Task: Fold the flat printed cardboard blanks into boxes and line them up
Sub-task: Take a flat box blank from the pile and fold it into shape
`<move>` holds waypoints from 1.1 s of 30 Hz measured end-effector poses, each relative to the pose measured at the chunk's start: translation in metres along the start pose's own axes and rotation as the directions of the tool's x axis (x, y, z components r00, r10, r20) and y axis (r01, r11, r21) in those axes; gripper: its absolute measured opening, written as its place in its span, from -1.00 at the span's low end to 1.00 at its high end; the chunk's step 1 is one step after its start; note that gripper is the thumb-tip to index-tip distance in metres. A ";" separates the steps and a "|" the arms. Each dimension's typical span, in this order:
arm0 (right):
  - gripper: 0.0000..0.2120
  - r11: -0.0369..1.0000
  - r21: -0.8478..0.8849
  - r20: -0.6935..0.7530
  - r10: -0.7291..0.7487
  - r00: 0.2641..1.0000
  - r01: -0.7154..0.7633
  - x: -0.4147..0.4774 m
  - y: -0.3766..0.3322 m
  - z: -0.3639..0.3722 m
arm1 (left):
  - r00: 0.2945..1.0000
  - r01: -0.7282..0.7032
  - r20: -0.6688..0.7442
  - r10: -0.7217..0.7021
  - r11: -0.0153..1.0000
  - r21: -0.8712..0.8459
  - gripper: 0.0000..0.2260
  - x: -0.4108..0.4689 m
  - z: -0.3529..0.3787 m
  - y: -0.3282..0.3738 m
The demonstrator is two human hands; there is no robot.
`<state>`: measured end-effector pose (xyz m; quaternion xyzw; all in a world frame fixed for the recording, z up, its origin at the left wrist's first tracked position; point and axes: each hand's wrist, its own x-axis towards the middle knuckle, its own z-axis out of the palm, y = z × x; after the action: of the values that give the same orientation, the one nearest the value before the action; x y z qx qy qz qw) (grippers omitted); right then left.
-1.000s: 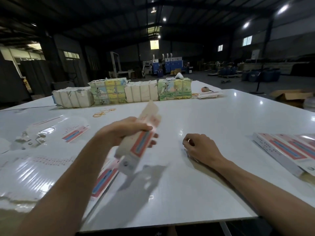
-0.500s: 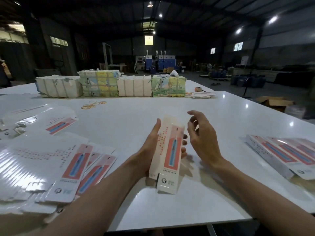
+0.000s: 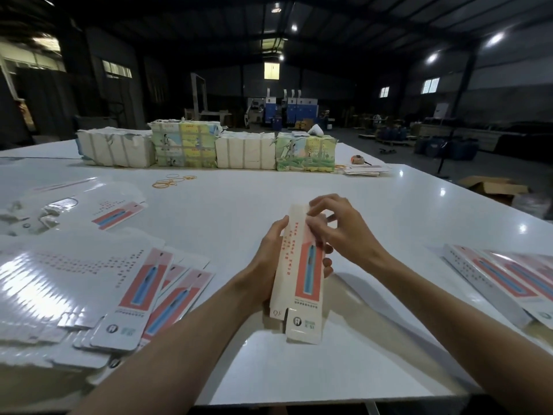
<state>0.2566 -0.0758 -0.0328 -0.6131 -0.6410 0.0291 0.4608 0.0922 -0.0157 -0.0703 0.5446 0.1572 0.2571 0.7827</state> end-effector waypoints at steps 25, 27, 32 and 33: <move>-0.60 0.787 0.572 0.133 0.188 0.973 -0.230 -0.021 0.011 0.029 | 0.998 0.058 0.002 -0.060 0.968 -0.245 -0.47 0.020 -0.016 0.002; -0.60 0.771 0.593 0.138 0.187 0.973 -0.232 -0.023 0.008 0.031 | 0.998 0.044 -0.044 -0.051 0.987 -0.152 -0.40 0.020 -0.018 0.001; -0.55 0.709 0.670 0.092 0.216 0.972 -0.221 -0.023 0.005 0.024 | 0.997 0.069 -0.013 -0.071 0.991 -0.116 -0.31 0.015 -0.011 -0.005; -0.56 0.704 0.674 0.082 0.232 0.969 -0.226 -0.022 0.005 0.022 | 0.997 0.063 -0.031 -0.067 0.992 -0.114 -0.33 0.015 -0.009 -0.006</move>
<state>0.2425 -0.0808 -0.0611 -0.4777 -0.5028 0.3149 0.6479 0.1014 -0.0022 -0.0786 0.4897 0.1736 0.2494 0.8173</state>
